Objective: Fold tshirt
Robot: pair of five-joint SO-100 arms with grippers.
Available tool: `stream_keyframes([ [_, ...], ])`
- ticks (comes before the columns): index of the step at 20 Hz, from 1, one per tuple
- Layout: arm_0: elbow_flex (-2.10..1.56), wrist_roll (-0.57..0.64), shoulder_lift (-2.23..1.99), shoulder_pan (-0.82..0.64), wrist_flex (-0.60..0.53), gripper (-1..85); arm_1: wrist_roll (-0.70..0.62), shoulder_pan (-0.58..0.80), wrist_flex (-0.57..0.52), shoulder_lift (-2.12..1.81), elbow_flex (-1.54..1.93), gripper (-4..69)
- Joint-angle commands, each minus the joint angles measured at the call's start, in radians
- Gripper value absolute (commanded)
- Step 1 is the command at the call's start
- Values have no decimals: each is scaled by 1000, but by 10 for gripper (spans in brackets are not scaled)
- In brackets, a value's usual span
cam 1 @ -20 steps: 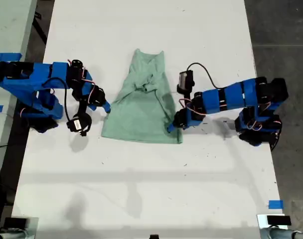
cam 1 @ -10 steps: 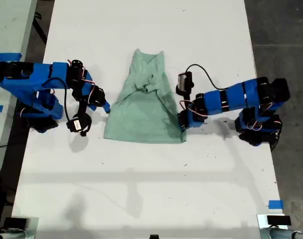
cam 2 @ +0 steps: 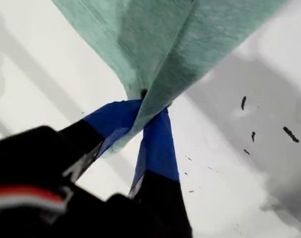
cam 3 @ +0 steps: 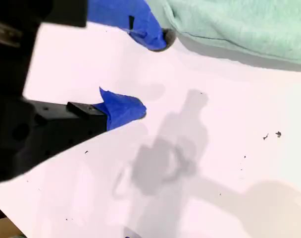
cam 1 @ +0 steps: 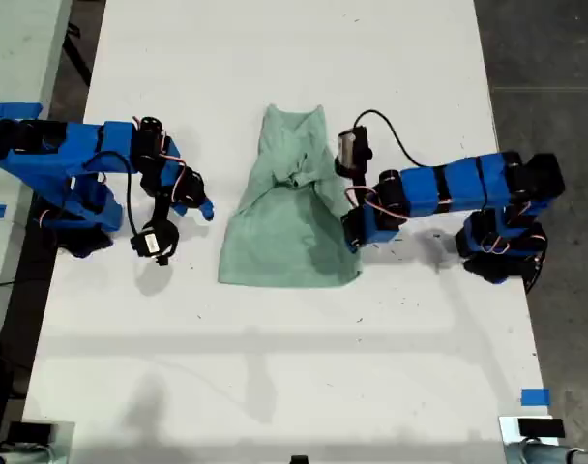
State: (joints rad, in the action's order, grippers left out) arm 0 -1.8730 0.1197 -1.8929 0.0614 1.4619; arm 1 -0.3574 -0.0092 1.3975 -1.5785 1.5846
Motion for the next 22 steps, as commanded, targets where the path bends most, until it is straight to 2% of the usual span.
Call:
stream_keyframes([
  [1,54,0,6,15,-9,159,3,-2,6,118,-242,-18],
  [3,58,0,12,15,-9,159,29,8,-46,227,-321,-19],
  [5,60,0,15,15,-9,159,72,28,-166,295,-308,-19],
  [7,61,0,15,15,-11,159,92,40,-252,373,-305,19],
  [8,63,2,15,17,-11,159,98,43,-290,407,-301,62],
  [9,63,2,15,17,-11,160,98,46,-336,440,-290,223],
  [10,66,2,15,18,-11,160,104,46,-342,471,-298,284],
  [11,69,2,15,20,-8,161,112,44,-344,482,-299,314],
  [13,75,0,15,25,0,164,126,38,-285,463,-310,332],
  [17,117,-6,25,37,31,173,118,5,-87,288,-370,293],
  [22,290,-21,158,84,43,181,112,-25,71,66,-350,289],
])
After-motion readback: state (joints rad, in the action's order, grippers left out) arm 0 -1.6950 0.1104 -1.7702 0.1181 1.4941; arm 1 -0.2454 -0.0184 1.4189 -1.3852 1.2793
